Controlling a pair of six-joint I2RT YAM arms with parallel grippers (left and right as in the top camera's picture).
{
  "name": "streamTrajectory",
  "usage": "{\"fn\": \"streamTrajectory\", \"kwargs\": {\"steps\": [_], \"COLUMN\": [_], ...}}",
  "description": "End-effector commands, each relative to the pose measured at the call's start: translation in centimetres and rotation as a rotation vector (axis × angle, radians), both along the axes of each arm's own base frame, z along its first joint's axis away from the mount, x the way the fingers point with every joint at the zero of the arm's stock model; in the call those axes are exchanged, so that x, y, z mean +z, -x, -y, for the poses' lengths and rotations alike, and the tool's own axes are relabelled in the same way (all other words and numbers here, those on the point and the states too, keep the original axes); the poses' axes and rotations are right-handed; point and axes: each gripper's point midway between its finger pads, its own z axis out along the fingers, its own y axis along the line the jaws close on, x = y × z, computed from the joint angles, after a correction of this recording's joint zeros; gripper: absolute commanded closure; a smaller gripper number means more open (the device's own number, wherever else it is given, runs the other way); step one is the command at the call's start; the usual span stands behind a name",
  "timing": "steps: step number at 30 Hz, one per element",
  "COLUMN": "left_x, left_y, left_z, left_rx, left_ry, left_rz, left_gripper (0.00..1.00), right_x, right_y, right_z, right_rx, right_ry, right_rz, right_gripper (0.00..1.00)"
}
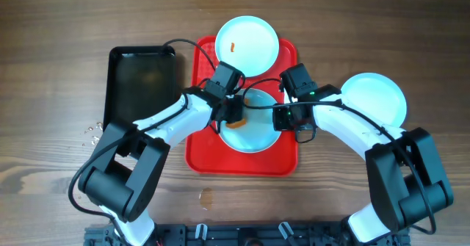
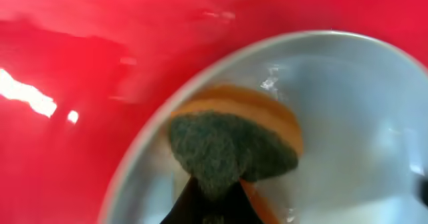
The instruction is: Clean dirty plates on tray and stack at the side
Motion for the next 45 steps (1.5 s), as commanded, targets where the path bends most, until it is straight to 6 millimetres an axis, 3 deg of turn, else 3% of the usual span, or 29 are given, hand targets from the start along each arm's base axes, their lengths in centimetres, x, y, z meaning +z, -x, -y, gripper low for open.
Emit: {"fn": "streamTrajectory", "kwargs": {"steps": [1,7,17,22,27,34,36,40,45], "left_x": [-3.1,-1.0,4.4,6.4,9.8,14.0,13.6,10.8,6.1], "left_y": [0.2,-0.7,-2.7,-2.6,-2.1,-1.2,-1.1,-0.7,0.2], "left_z": [-8.2,-9.7,-7.7,-8.2,-10.9,-17.3,-19.3,-22.4,-23.4], "left_rx": [0.145,0.198,0.242,0.258,0.319,0.442,0.455,0.538,0.585], "left_ry": [-0.387,-0.491,-0.413,-0.402,-0.383,-0.264,-0.198,-0.141,-0.06], "left_rz": [0.024,0.045,0.047,0.059,0.075,0.045,-0.003,-0.071,-0.122], "left_gripper": [0.96,0.96,0.96,0.96,0.96,0.96,0.96,0.96,0.96], "right_x": [-0.2,-0.3,-0.5,-0.5,-0.4,0.5,0.6,0.8,0.9], "right_y": [0.5,0.5,1.0,1.0,0.9,0.0,-0.2,-1.0,-1.5], "right_z": [0.6,1.0,2.2,2.2,2.1,1.3,1.0,0.7,0.6], "right_rx": [-0.055,-0.09,-0.12,-0.121,-0.061,0.082,0.092,0.097,0.114], "right_ry": [0.021,0.037,0.098,0.098,0.103,0.085,0.076,0.064,0.064], "right_rz": [-0.023,-0.025,-0.042,-0.042,-0.027,0.015,0.022,0.058,0.082], "right_gripper": [0.96,0.96,0.96,0.95,0.96,0.96,0.96,0.96,0.96]}}
